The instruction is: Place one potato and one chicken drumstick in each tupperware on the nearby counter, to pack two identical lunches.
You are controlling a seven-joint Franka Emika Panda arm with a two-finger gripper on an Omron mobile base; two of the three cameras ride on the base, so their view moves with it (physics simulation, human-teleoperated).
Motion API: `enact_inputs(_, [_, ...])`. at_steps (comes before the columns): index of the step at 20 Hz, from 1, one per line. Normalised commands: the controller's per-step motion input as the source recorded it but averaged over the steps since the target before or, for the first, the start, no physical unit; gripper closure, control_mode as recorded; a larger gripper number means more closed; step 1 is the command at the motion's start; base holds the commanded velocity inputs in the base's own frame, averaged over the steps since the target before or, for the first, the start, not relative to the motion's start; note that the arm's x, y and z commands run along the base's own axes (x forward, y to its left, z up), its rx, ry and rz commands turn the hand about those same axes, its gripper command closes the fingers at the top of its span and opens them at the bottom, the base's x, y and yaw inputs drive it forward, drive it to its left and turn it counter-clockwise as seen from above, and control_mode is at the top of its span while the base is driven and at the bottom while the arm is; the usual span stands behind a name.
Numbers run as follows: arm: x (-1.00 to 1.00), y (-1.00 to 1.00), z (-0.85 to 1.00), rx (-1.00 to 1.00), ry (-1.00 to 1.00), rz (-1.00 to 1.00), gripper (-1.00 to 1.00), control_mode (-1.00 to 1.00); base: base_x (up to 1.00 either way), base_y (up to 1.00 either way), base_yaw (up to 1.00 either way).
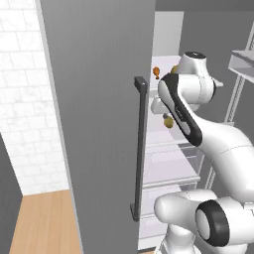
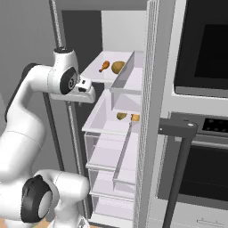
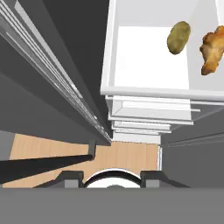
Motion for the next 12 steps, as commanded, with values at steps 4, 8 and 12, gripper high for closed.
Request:
enact_inputs(4, [-0.39, -0.12, 0.02, 0.0, -0.23, 0.0, -1.0, -1.0, 0.0, 0.0, 0.0])
enact_inputs(8, [-0.31, -0.28, 0.19, 0.0, -0.34, -0.07, -1.0, -1.0, 0.0, 0.0, 0.0])
enact_inputs(12, [-0.07, -0.2, 0.39, 0.0, -0.4, -0.05, -1.0, -1.0, 0.0, 0.0, 0.0])
